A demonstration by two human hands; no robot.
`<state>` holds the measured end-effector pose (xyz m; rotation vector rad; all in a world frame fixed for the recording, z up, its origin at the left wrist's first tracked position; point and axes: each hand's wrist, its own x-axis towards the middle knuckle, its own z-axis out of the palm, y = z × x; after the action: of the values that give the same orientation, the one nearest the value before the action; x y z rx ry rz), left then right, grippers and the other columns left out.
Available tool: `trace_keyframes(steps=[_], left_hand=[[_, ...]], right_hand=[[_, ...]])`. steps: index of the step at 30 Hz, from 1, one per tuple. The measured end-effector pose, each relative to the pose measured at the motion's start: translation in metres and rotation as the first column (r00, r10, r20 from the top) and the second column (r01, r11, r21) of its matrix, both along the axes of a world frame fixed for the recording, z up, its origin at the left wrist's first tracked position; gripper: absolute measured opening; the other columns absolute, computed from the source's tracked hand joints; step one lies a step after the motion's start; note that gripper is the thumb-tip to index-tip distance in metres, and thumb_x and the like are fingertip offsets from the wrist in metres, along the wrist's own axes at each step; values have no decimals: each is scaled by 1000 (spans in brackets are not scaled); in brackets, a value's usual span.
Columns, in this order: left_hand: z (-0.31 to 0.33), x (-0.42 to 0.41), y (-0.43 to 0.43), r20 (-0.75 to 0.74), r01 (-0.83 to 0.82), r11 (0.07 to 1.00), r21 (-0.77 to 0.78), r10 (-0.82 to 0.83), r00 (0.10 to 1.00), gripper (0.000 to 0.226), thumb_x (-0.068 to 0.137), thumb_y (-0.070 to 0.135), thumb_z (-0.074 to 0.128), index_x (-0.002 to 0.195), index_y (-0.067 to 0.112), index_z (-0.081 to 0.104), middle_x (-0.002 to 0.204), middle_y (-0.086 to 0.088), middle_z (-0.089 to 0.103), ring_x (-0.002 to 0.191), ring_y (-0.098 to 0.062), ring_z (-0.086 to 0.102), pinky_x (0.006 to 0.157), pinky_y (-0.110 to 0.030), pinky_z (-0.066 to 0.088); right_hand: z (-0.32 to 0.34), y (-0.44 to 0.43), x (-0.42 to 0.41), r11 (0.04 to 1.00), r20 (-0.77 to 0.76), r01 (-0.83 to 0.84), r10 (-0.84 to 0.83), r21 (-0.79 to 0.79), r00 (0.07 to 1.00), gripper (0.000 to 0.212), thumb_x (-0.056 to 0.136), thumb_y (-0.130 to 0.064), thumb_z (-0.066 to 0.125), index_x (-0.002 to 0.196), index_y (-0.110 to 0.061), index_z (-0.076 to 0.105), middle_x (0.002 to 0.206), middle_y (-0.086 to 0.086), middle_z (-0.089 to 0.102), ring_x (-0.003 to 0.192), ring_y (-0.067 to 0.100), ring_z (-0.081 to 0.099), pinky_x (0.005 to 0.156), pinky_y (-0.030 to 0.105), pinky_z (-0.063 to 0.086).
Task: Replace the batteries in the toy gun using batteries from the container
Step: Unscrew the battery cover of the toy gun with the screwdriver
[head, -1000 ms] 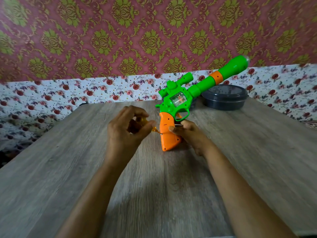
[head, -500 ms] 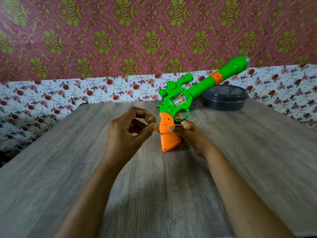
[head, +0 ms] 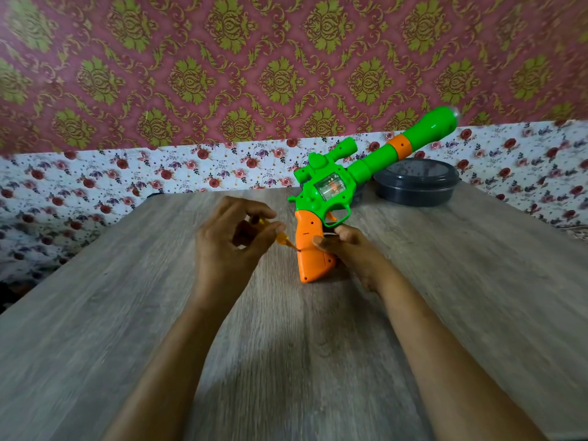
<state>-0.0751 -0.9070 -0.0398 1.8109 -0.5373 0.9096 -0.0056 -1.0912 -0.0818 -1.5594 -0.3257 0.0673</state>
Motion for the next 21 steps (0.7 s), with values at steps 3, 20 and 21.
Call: trace_keyframes(steps=[3,20,21], left_hand=[[2,-3,0,-36,31,999,31,-30,999,24,75,33,74,92,40,58,90,1,63,68,-6,67,63,-23,56],[-1,-1,-1,117,34,991,126,-49,992,29,69,37,74,76,29,47,84,4,59,63,-7,57,53,-14,47],[-2,-1,-1,118,31,992,126,-46,992,29,69,37,73,76,32,45,86,4,59,62,-9,56,51,-19,48]], right_hand=[[0,0,1,1000,-11,-2,2,-2,1000,30,89,-8,55,119,-6,56,110,11,63,94,17,60,87,31,49],[-3,0,4,1000,8,-10,10,3,1000,32,88,-9,56,120,-3,56,108,11,64,84,10,62,69,15,53],[-3,0,4,1000,9,-13,13,4,1000,31,89,-8,54,120,-3,56,108,12,64,84,10,63,69,15,53]])
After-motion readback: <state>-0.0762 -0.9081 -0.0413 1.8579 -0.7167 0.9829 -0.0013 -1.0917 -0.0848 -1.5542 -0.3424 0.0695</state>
